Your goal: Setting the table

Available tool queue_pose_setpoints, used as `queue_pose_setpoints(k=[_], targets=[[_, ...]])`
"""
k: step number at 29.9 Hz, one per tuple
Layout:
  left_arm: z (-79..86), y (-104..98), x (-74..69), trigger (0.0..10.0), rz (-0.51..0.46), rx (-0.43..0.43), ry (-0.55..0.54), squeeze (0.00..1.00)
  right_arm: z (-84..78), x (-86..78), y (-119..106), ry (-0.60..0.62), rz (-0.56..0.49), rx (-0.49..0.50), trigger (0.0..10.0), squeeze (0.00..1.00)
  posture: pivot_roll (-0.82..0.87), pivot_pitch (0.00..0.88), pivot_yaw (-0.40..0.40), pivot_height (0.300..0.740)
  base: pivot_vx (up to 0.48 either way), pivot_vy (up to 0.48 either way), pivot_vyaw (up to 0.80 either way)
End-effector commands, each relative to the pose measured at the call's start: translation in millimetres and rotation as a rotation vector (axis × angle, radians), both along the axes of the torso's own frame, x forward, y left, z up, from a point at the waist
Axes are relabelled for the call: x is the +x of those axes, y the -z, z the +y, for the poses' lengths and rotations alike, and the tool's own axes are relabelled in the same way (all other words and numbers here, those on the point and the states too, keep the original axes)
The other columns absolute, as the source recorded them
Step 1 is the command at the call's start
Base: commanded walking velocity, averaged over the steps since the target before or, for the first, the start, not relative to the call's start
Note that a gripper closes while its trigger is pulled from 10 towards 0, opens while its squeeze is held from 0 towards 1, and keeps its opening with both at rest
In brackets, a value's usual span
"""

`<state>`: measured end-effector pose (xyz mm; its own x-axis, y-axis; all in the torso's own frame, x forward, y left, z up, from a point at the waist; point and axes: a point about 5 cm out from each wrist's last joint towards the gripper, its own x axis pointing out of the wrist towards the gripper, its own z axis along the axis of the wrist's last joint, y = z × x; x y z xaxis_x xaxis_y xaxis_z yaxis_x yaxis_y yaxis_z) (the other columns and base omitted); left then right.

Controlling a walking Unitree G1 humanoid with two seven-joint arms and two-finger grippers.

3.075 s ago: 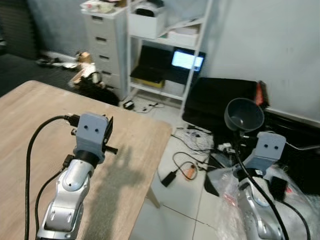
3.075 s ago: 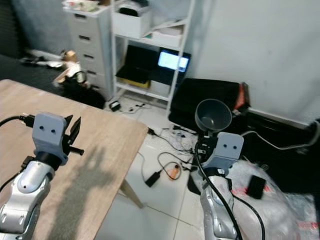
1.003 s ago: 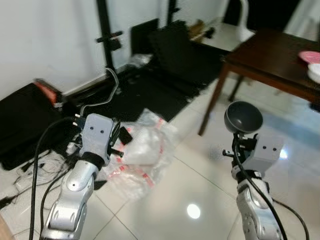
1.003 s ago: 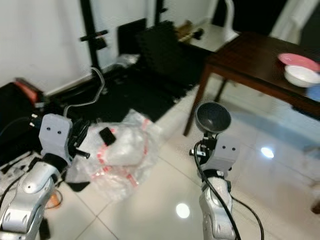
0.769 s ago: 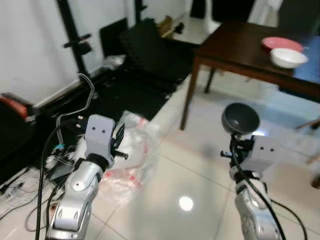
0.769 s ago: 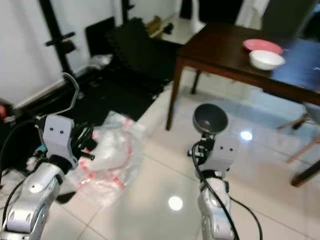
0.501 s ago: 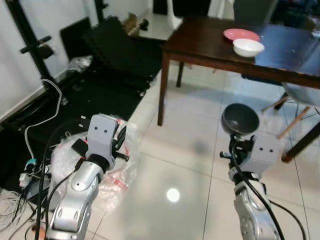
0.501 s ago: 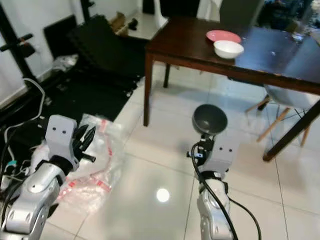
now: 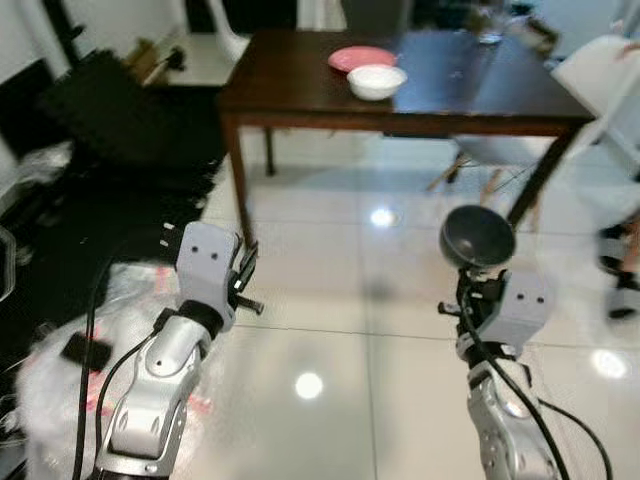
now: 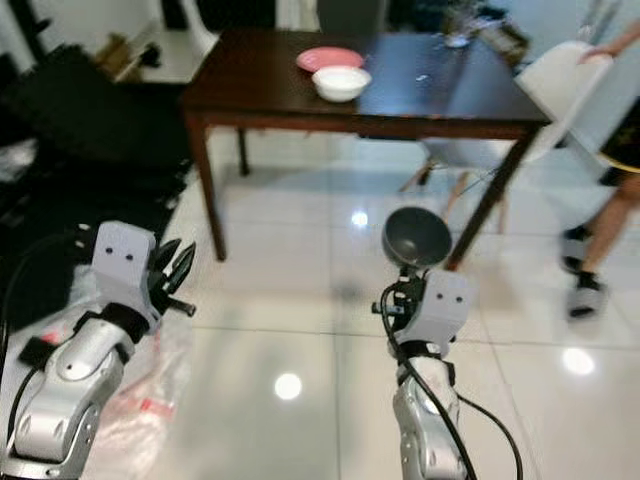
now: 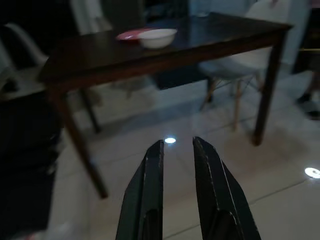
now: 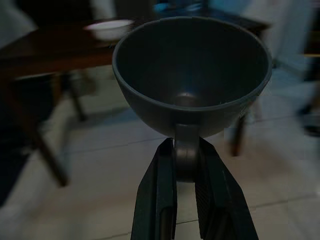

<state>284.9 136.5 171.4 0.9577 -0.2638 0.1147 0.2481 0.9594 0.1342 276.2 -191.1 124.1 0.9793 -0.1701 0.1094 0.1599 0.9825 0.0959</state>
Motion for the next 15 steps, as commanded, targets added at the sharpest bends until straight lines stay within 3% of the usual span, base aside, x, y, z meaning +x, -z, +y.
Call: queue_pose_setpoints(k=[1, 9, 12, 13, 15], targets=[[0.3, 3, -1.0, 10.0, 0.013, 0.006, -0.005, 0.0, 2.2, -1.7, 3, -0.001, 0.014, 0.001, 8.2, 0.0, 0.0, 0.0, 0.069, 0.74, 0.0, 0.0, -0.8], [-0.9, 2, 0.1, 10.0, 0.008, 0.007, -0.004, 0.0, 2.6, -1.8, 3, -0.001, 0.013, 0.002, 8.3, 0.0, 0.0, 0.0, 0.07, 0.74, 0.0, 0.0, -0.8], [-2.0, 1, 0.7, 10.0, -0.01, 0.018, 0.003, 0.0, 5.9, -1.0, 2, -0.023, 0.001, 0.009, 8.9, 0.0, 0.0, 0.0, 0.07, 0.74, 0.0, 0.0, -0.8], [-1.8, 1, 0.9, 10.0, -0.017, 0.016, 0.003, 0.0, 8.2, -0.8, 1, -0.041, -0.006, 0.013, 9.9, 0.0, 0.0, 0.0, 0.072, 0.74, 0.0, 0.0, -0.8], [-1.2, 1, 2.2, 10.0, -0.028, 0.043, -0.004, 0.0, 14.1, -0.7, -2, -0.083, -0.025, 0.024, 10.0, 0.0, 0.0, 0.0, 0.072, 0.74, 0.426, 0.0, -0.27]])
